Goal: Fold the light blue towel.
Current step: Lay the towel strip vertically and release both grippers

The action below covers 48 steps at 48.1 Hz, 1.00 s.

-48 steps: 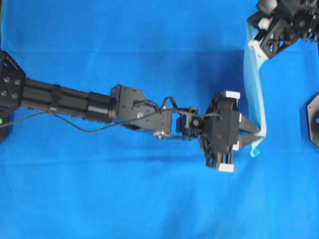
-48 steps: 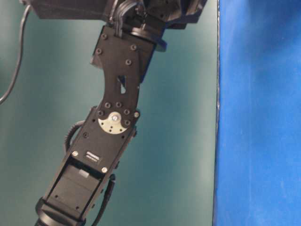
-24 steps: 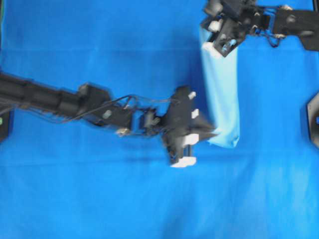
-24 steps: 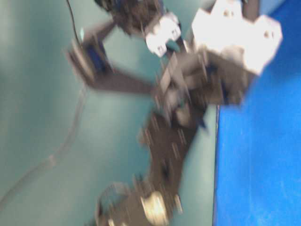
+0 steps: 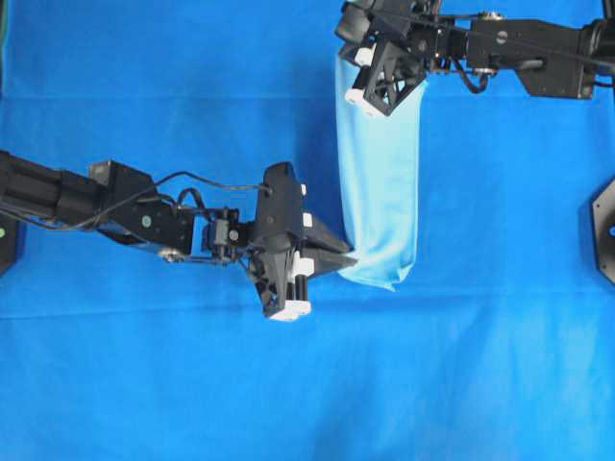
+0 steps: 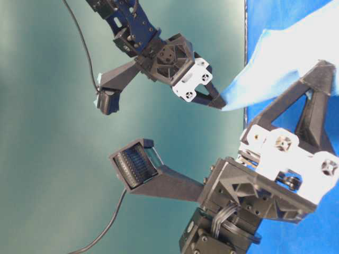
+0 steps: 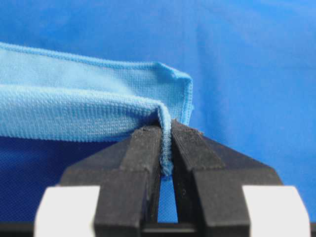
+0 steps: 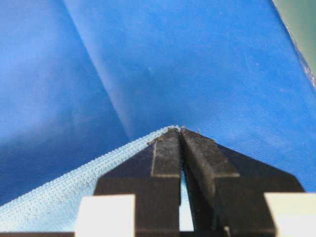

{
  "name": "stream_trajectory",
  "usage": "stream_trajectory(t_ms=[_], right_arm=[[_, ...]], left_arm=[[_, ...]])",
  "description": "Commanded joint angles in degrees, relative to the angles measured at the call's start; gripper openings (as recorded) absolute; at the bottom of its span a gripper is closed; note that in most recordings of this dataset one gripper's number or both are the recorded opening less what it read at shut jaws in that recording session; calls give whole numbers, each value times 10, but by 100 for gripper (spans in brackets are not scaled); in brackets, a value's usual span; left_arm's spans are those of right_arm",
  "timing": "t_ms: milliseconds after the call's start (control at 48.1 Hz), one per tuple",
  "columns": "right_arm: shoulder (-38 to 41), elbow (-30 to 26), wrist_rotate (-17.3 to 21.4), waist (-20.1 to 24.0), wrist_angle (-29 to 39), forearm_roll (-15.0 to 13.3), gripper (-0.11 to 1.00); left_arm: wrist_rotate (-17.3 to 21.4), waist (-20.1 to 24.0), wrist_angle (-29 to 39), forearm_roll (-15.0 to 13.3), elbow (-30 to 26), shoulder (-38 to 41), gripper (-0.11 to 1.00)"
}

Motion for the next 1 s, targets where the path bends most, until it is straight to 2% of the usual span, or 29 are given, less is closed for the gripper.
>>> stream_trajectory(t_ms=[0, 125, 208, 374, 416, 499, 582, 624, 790, 894, 977], right_arm=[[-8, -10, -2, 4, -14, -2, 2], [-8, -8, -11, 7, -28, -3, 2], [-8, -7, -13, 10, -40, -3, 2], [-8, -6, -13, 14, -47, -3, 5], [-8, -6, -14, 16, -47, -3, 13], [-9, -4, -14, 18, -43, -4, 40], [-11, -2, -14, 19, -35, -4, 61], [-15, -1, -14, 18, -29, -4, 64], [-45, 9, -14, 23, -10, -4, 58], [-83, 28, -13, 29, -9, -4, 58], [-118, 51, -11, 36, -11, -4, 58]], left_arm=[[1, -6, -4, 2, -3, -21, 2], [1, -6, 0, 2, -5, -21, 7], [1, -7, 1, 1, -6, -20, 15], [1, -9, 4, 2, -7, -22, 46], [1, -11, 11, 2, -7, -25, 55], [2, -15, 40, 4, -10, -38, 72], [2, -19, 89, 4, -10, -61, 84], [2, -20, 117, 4, -9, -74, 87], [3, -33, 249, 5, 5, -143, 88], [6, -35, 292, 6, 24, -193, 88], [10, -32, 295, 6, 48, -235, 88]])
